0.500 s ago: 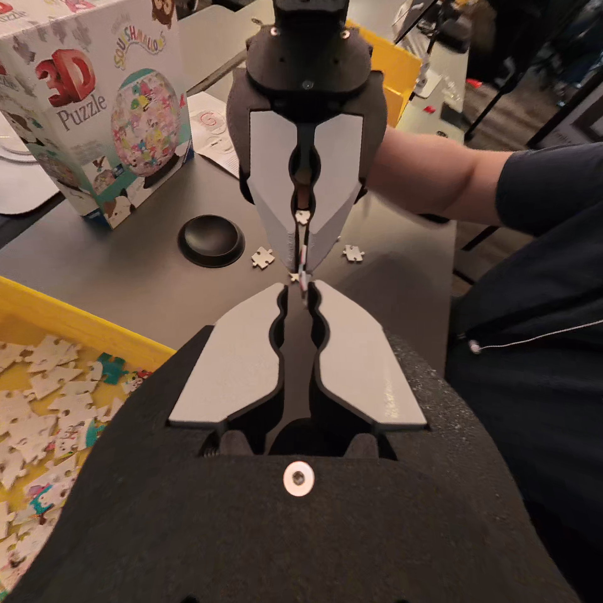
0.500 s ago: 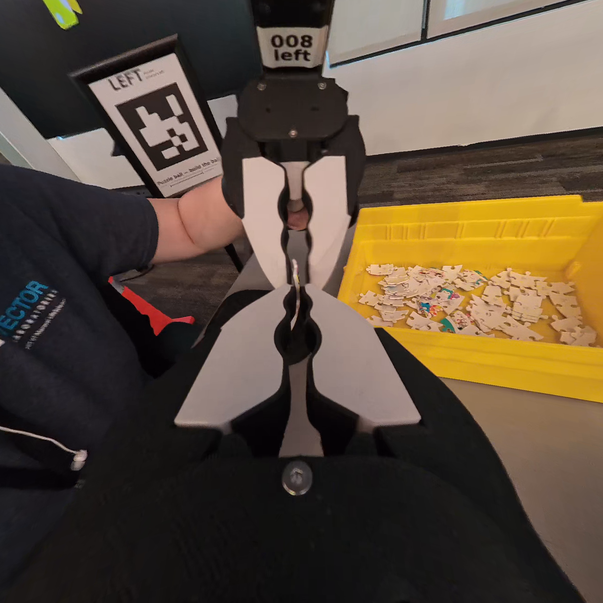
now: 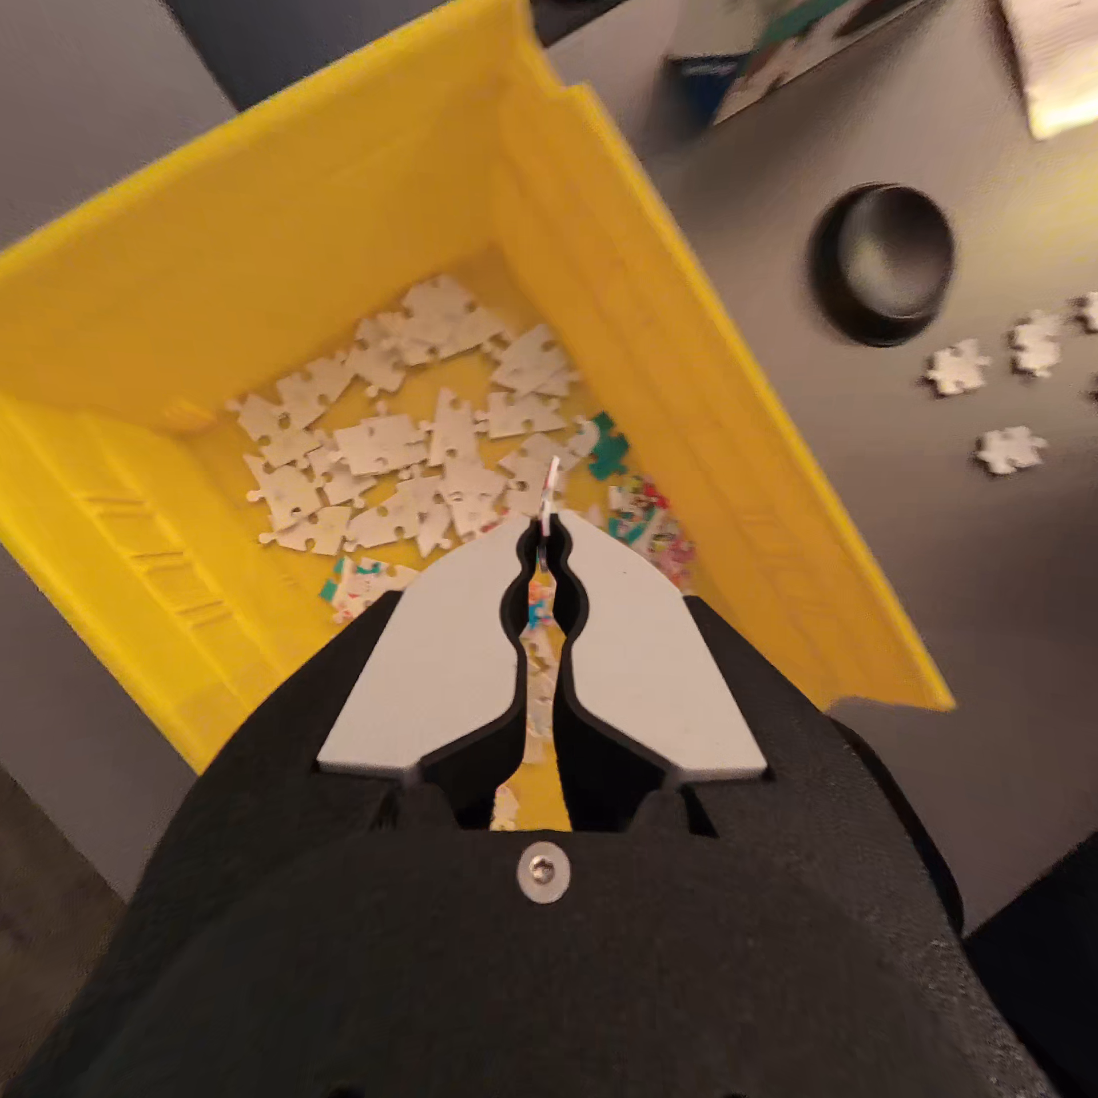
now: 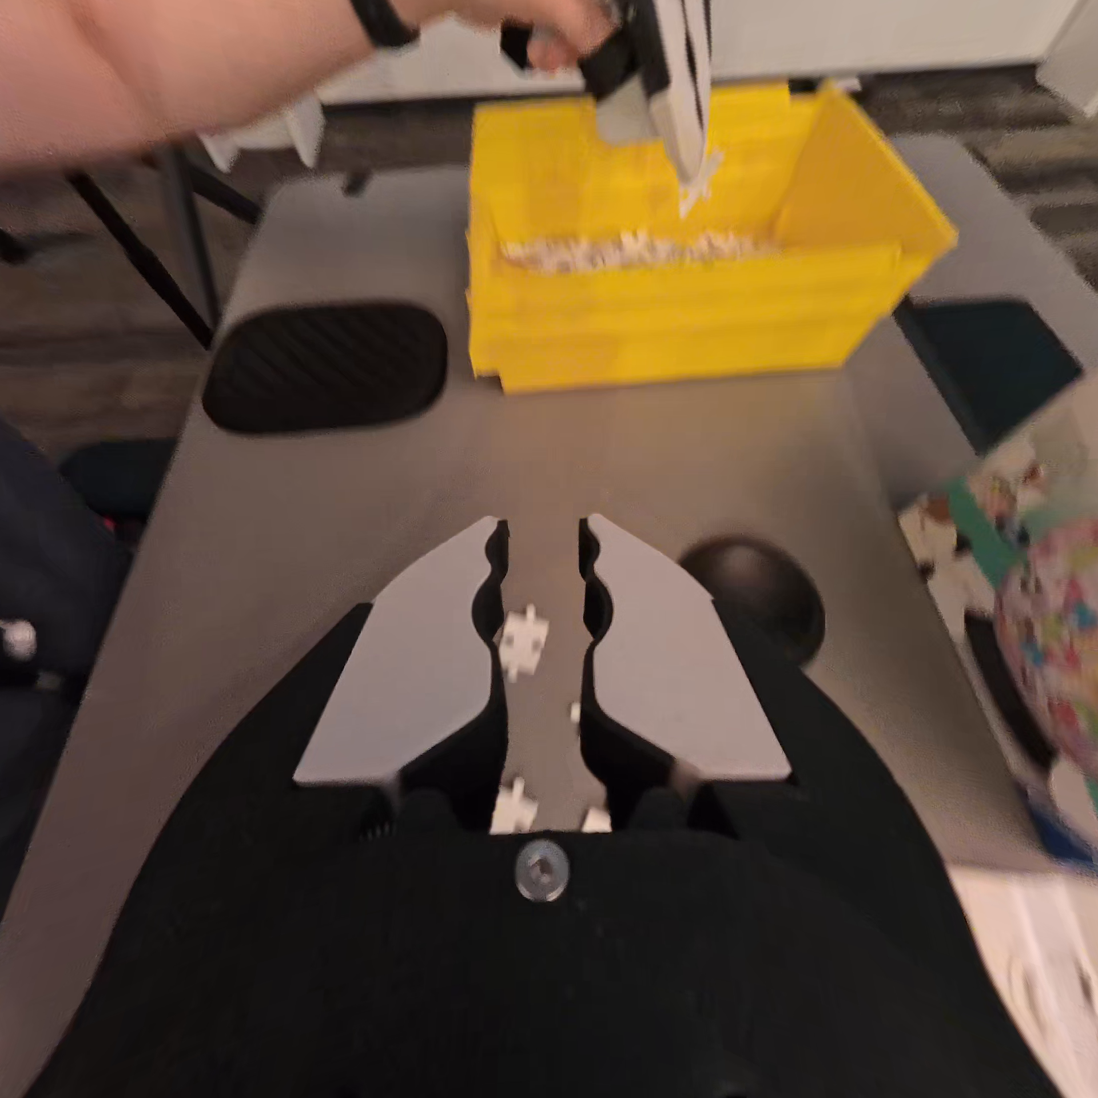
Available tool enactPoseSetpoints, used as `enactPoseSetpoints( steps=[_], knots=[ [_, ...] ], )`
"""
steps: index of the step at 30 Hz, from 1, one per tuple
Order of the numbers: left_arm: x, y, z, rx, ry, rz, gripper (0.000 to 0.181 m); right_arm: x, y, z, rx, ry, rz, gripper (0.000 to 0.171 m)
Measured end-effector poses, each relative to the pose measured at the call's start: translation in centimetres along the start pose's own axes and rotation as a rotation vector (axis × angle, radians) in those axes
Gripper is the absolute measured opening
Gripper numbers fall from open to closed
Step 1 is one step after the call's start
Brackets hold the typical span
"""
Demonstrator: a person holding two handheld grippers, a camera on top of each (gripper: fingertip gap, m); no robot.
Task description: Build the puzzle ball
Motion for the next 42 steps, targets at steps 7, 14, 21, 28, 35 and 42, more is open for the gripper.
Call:
enactPoseSetpoints(
  steps=[7,14,21,28,35,42],
  knots=[
    [-1.4,-4.9,-3.1,0.009,0.042,-0.178,0.002,-9.2,4.5,-0.8,-0.194,-0.131,-0.072,0.024],
    [-0.6,-6.6,-4.5,-0.079,0.068,-0.191,0.002,-10.7,5.7,0.1,-0.178,-0.268,0.078,0.024],
    [0.0,-7.9,-6.2,-0.058,0.099,-0.229,0.010,-11.1,5.6,-0.4,-0.164,-0.244,0.064,0.024],
    [-0.6,-5.4,-6.3,0.081,0.052,-0.210,0.024,-11.4,5.5,-0.6,-0.158,-0.235,0.051,0.024],
    [-3.6,-3.1,-2.1,0.113,-0.227,-0.282,0.026,-11.4,5.5,-0.9,-0.148,-0.220,0.040,0.024],
    [-5.0,-4.9,-1.2,0.081,-0.136,-0.381,0.054,-11.6,5.1,-1.0,-0.152,-0.202,0.003,0.024]
  ],
)
Point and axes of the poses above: each gripper's, where its closed fingertips meet, y back along the fingers, x out of its top, z = x × y across the jaws, the point moved 7 cm from there along y, back along the fingers, and after that the axes turned 8 degrees about -y, right-handed, at the moved point
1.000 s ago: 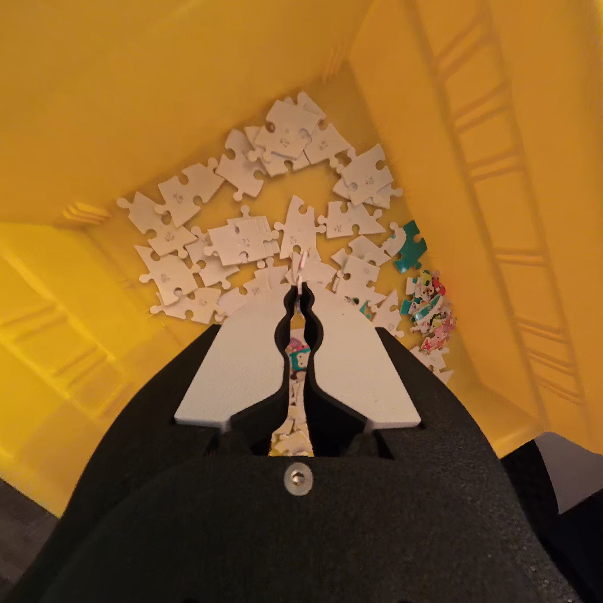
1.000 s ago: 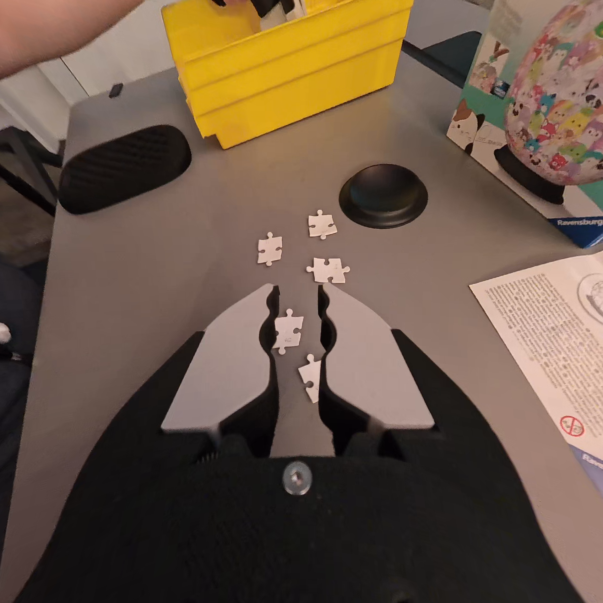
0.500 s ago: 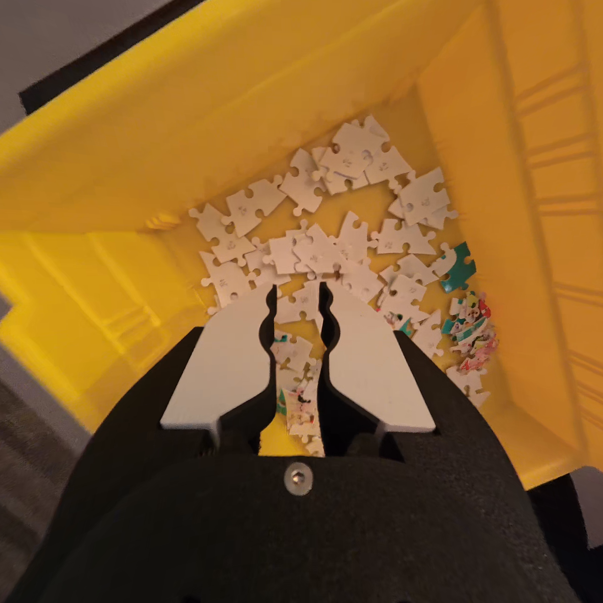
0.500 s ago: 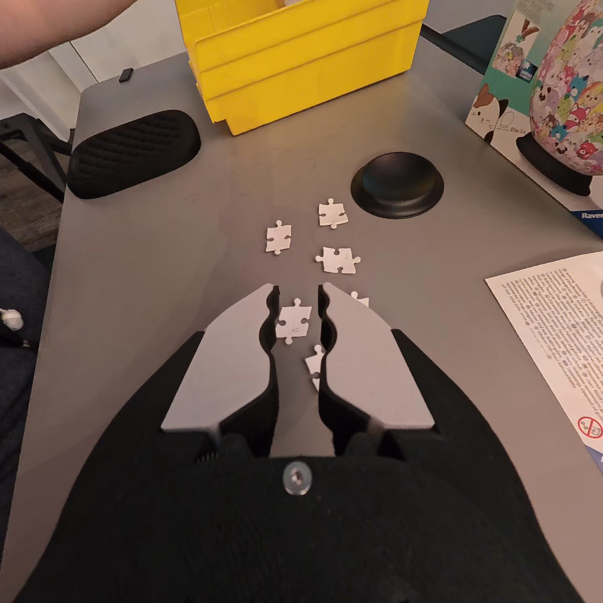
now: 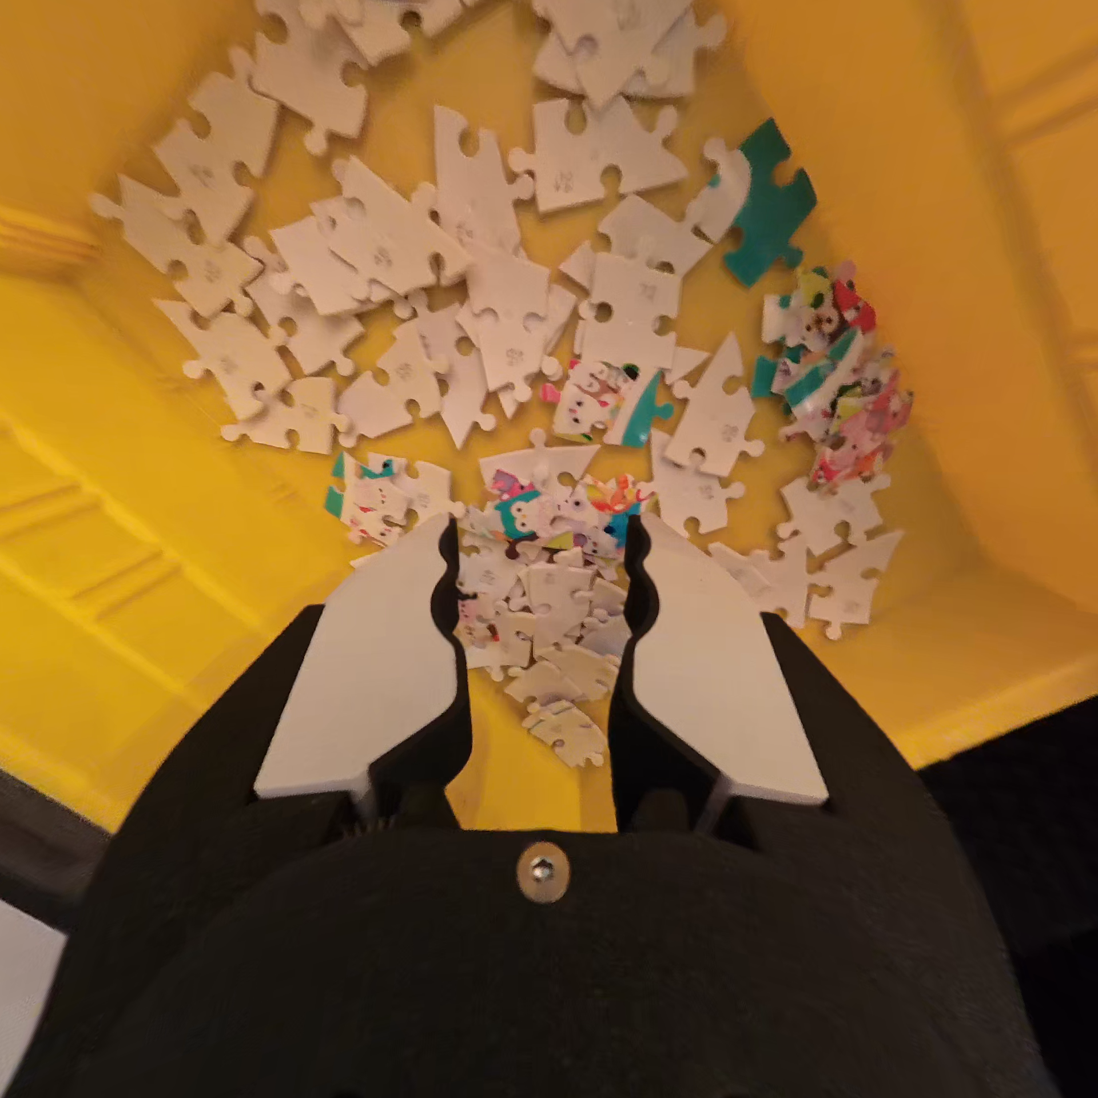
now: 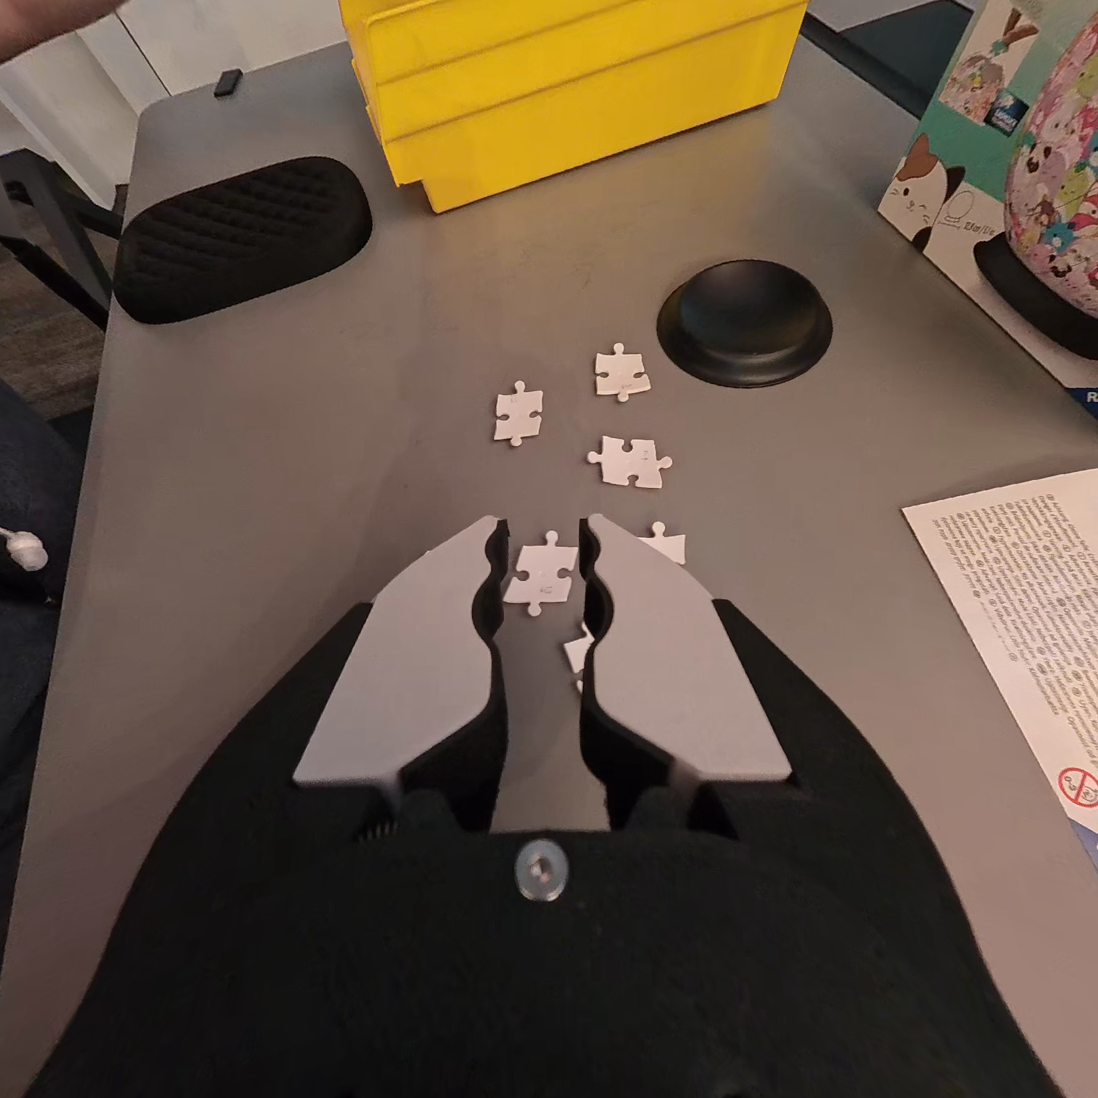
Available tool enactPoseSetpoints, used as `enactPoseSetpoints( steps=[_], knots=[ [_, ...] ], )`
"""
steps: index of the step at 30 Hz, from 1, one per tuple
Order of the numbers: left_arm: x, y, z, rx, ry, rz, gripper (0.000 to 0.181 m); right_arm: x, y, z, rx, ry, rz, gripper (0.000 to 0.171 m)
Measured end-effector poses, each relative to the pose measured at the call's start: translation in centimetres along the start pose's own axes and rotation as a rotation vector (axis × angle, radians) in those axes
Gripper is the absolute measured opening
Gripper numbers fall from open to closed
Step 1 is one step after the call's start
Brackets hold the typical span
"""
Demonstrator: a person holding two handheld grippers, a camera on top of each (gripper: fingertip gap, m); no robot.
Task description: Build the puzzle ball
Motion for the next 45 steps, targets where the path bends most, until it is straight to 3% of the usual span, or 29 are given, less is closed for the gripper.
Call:
enactPoseSetpoints(
  steps=[8,10,16,20,28,30,32,35,38,41,45],
  knots=[
    [-0.1,-1.1,-1.0,-0.016,0.025,-0.039,0.051,-0.1,0.2,0.3,0.004,-0.011,0.001,0.024],
    [-0.1,-1.2,-0.9,-0.043,0.028,-0.038,0.034,-0.2,0.2,0.3,0.006,-0.011,-0.003,0.024],
    [0.0,-0.8,-0.5,-0.024,0.008,-0.013,0.021,-0.3,0.1,0.3,0.008,-0.010,-0.014,0.024],
    [0.0,0.3,-0.1,-0.024,-0.003,0.034,0.000,-0.3,0.1,0.2,0.008,-0.007,-0.011,0.024],
    [-0.3,1.5,0.1,-0.033,0.045,0.075,0.001,-0.2,0.1,0.1,0.010,-0.002,-0.008,0.024],
    [-0.4,1.0,-0.2,-0.037,0.118,0.039,0.020,-0.2,0.1,0.0,0.010,0.001,-0.010,0.024],
    [-0.3,0.8,-0.5,-0.023,0.126,0.037,0.015,-0.2,0.1,-0.1,0.012,0.004,-0.010,0.024],
    [0.4,0.4,-0.6,0.016,0.074,0.057,0.036,-0.2,0.2,-0.1,0.012,0.004,-0.011,0.024],
    [0.3,-0.3,-0.5,0.087,0.032,-0.016,0.040,-0.3,0.3,-0.1,0.009,0.004,-0.013,0.024],
    [0.2,-0.4,0.0,0.001,0.211,0.007,0.032,-0.3,0.4,0.0,0.008,0.003,-0.011,0.024],
    [-0.1,-0.8,-0.2,-0.119,0.410,0.048,0.040,-0.3,0.3,-0.1,0.016,0.005,-0.014,0.024]
  ],
)
Point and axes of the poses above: each gripper's, where its closed fingertips meet, y back along the fingers, x out of its top, z = x × y across the jaws, the point moved 7 cm from there along y, back along the fingers, and after that the axes turned 8 degrees about -y, right-handed, at the moved point
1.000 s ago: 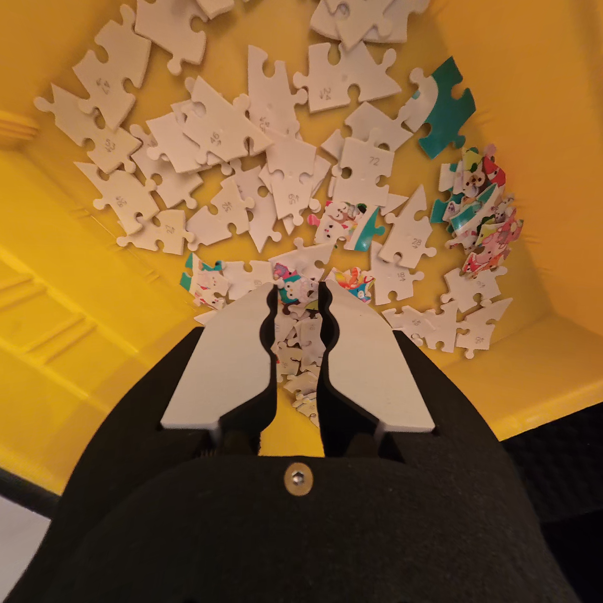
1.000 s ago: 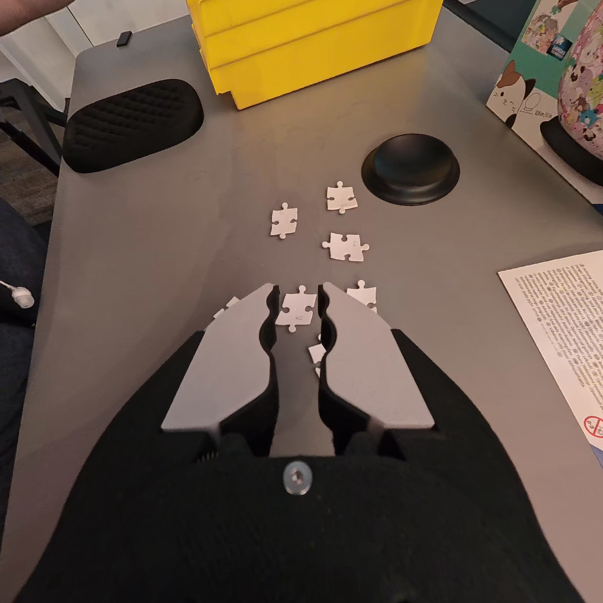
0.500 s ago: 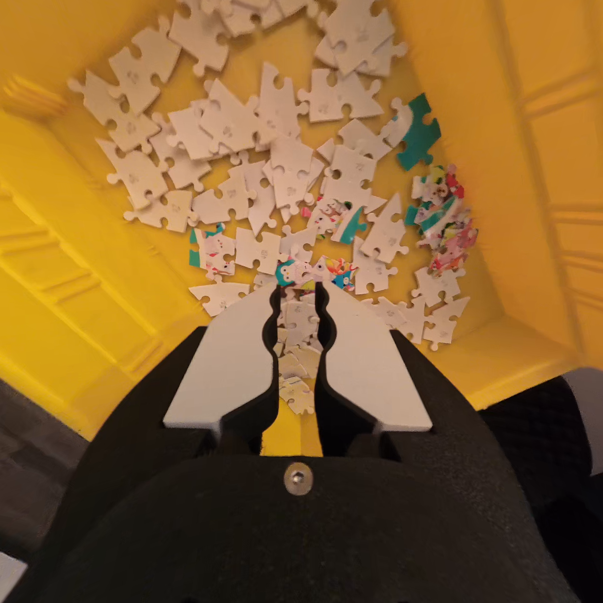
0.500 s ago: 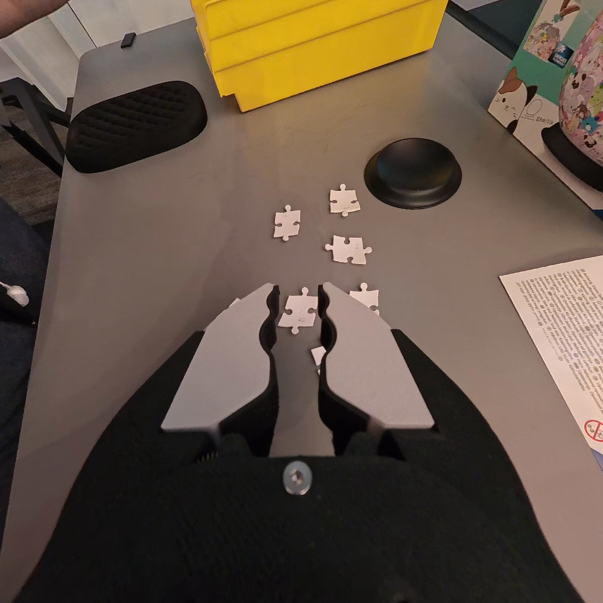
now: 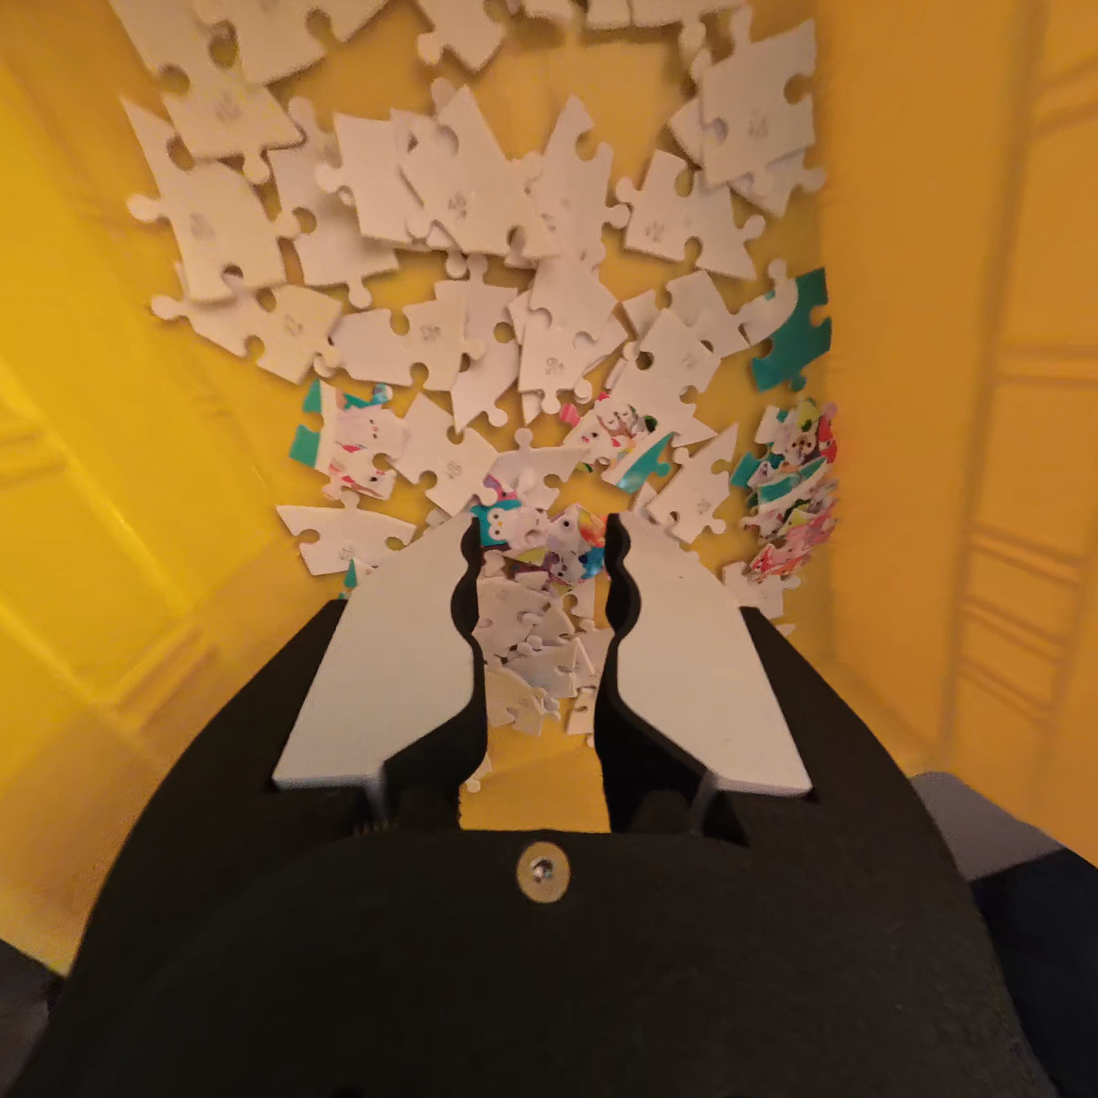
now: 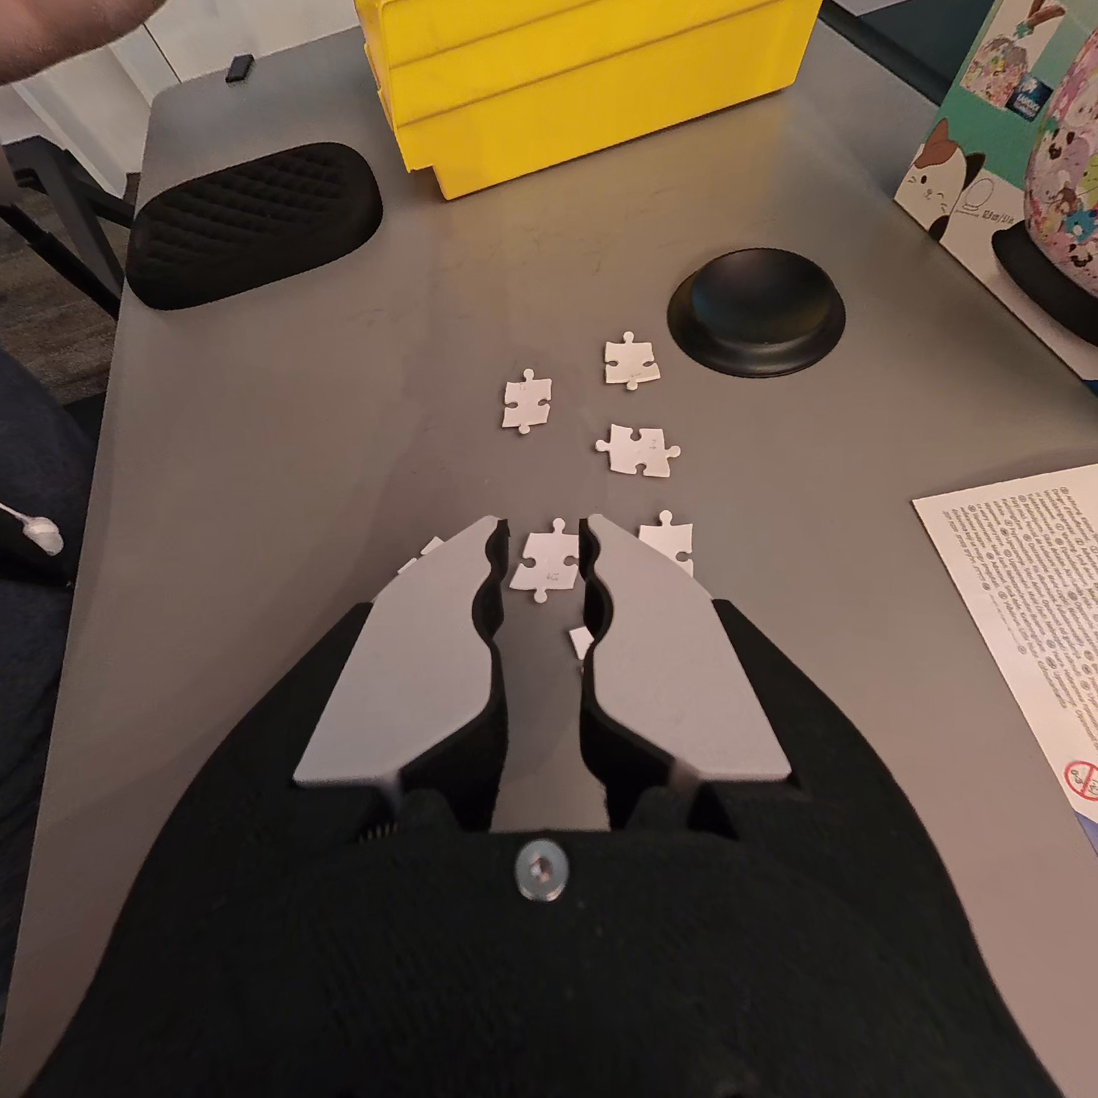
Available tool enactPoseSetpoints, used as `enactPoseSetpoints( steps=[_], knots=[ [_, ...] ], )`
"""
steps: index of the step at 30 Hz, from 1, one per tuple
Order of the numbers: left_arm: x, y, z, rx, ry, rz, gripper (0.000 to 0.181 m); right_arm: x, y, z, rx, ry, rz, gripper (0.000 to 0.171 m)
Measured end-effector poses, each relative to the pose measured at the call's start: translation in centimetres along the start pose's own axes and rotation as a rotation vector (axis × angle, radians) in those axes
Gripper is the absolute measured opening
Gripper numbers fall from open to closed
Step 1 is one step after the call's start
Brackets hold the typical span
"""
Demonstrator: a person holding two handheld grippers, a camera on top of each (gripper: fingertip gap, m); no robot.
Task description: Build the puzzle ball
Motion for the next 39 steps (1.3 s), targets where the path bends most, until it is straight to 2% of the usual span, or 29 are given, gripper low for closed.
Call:
enactPoseSetpoints(
  steps=[2,10,14,20,22,24,26,31,34,37,39],
  knots=[
    [-0.1,-0.1,-0.5,0.049,-0.012,0.004,0.032,0.0,0.0,-0.1,0.004,0.004,-0.004,0.024],
    [-0.2,-0.2,-0.7,0.171,-0.064,-0.054,0.037,-0.1,0.0,-0.1,0.005,0.005,-0.007,0.024],
    [-0.5,-0.1,-0.6,0.212,-0.081,-0.063,0.050,0.0,-0.1,-0.1,0.006,0.001,-0.004,0.024],
    [-0.6,-0.2,-0.4,0.182,-0.086,-0.070,0.050,-0.2,-0.3,0.0,0.010,-0.001,-0.019,0.023],
    [-0.5,-0.2,-0.5,0.167,-0.088,-0.074,0.040,-0.2,-0.3,-0.1,0.010,0.001,-0.020,0.023],
    [-0.5,-0.3,-0.7,0.176,-0.107,-0.079,0.022,-0.2,-0.3,-0.1,0.009,0.003,-0.018,0.023],
    [-0.5,-0.2,-0.8,0.174,-0.121,-0.079,0.020,-0.2,-0.2,0.0,0.011,0.002,-0.015,0.023],
    [-0.1,1.3,-1.0,0.155,-0.117,-0.024,0.000,-0.2,-0.1,0.0,0.013,0.002,-0.017,0.023],
    [0.2,2.6,-1.3,0.165,-0.090,0.033,0.001,-0.3,-0.2,-0.1,0.013,0.005,-0.027,0.023],
    [0.0,2.5,-1.4,0.137,-0.053,-0.007,0.024,-0.4,-0.3,-0.2,0.013,0.012,-0.040,0.023],
    [-0.1,1.9,-1.3,0.110,-0.045,-0.033,0.030,-0.4,-0.4,-0.3,0.014,0.017,-0.047,0.023]
  ],
)
Point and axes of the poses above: each gripper's, where its closed fingertips meet, y back along the fingers, x out of its top, z = x × y across the jaws, the point moved 7 cm from there along y, back along the fingers, and after that the axes turned 8 degrees about -y, right-handed, at the moved point
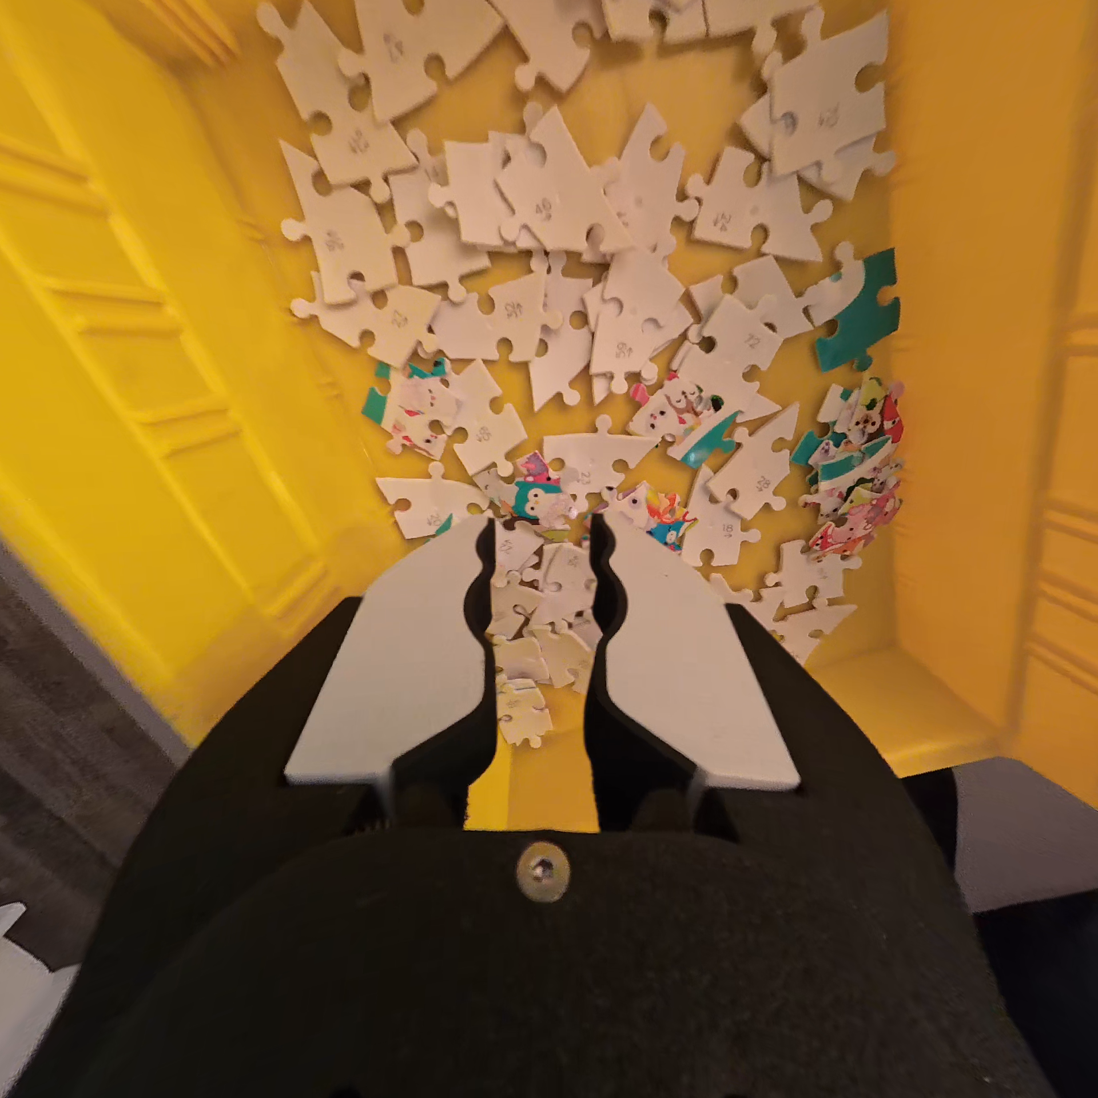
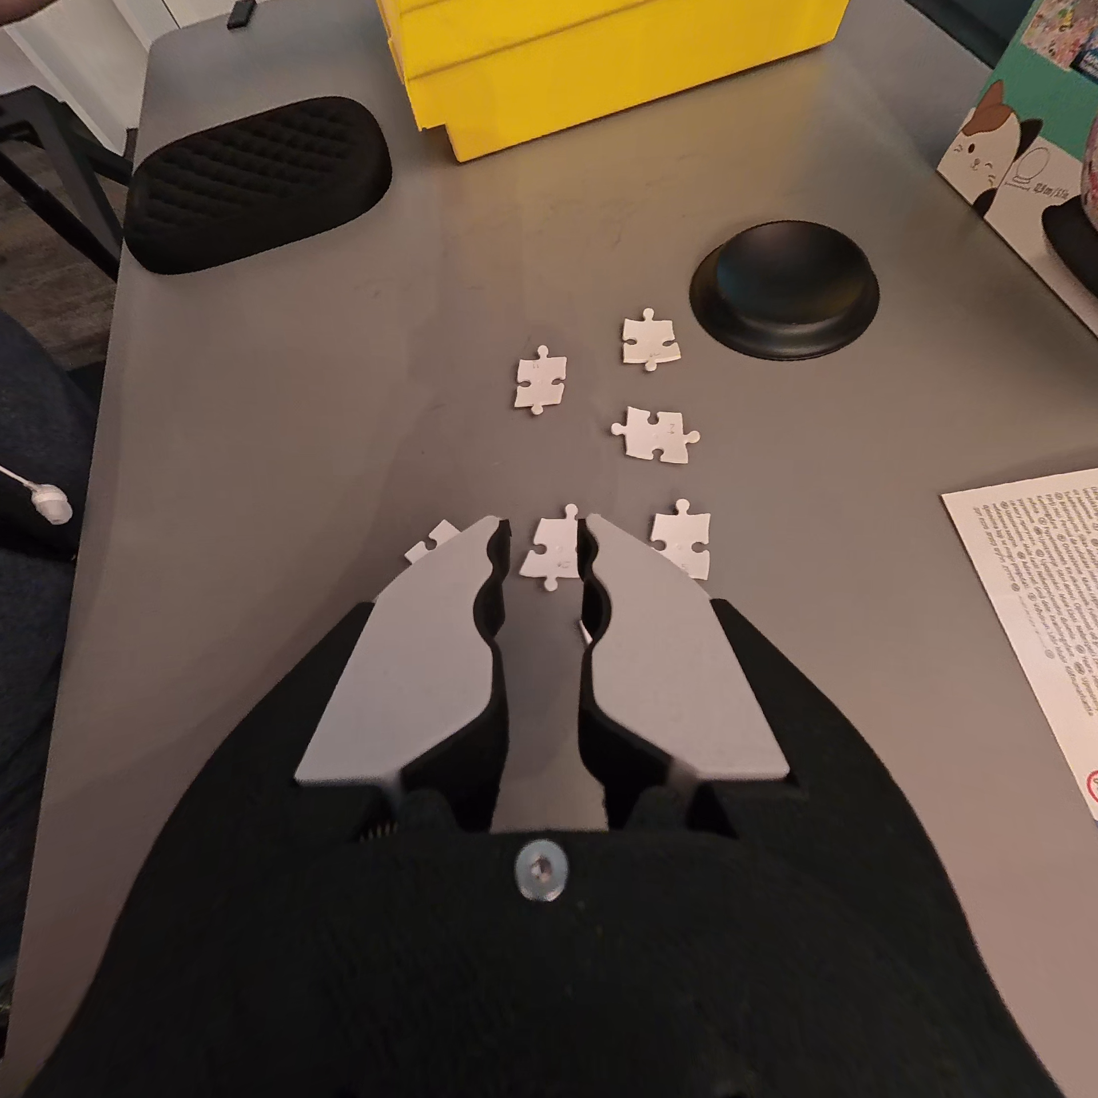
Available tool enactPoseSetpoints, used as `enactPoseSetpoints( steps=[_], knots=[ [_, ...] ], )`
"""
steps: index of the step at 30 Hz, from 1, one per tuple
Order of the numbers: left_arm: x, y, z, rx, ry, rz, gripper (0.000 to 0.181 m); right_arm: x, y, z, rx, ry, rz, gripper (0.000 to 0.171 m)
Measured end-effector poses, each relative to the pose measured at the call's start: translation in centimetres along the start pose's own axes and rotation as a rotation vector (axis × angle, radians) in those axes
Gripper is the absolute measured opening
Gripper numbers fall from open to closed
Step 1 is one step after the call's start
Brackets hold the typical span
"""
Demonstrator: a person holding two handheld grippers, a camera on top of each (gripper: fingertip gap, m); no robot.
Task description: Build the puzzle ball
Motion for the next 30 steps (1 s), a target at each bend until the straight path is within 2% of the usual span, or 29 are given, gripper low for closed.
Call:
enactPoseSetpoints(
  steps=[6,9,12,18,23,28,30],
  knots=[
    [-0.1,-2.1,0.3,-0.013,0.013,-0.070,0.044,0.0,0.1,-0.1,-0.003,0.007,-0.001,0.023],
    [0.3,-2.2,0.5,0.046,-0.014,-0.075,0.041,0.0,0.2,-0.1,-0.004,0.006,-0.001,0.023],
    [0.4,-2.5,0.8,0.083,-0.052,-0.101,0.028,-0.1,0.3,-0.1,-0.010,0.010,-0.005,0.023],
    [0.6,-1.5,0.6,0.072,-0.049,-0.058,0.026,-0.1,0.2,-0.2,-0.009,0.019,-0.016,0.023],
    [0.9,1.8,2.3,-0.175,-0.044,0.140,0.026,-0.3,0.1,-0.3,-0.007,0.023,-0.030,0.023],
    [0.6,7.1,6.5,-0.573,-0.187,0.406,0.026,-0.1,-0.3,-0.5,0.006,0.027,-0.020,0.023],
    [0.2,9.4,8.9,-0.794,-0.287,0.513,0.026,0.1,-0.5,-0.6,0.017,0.023,-0.009,0.023]
  ],
)
Point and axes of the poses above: each gripper's, where its closed fingertips meet, y back along the fingers, x out of its top, z = x × y across the jaws, the point moved 7 cm from there along y, back along the fingers, and after that the axes turned 8 degrees about -y, right-handed, at the moved point
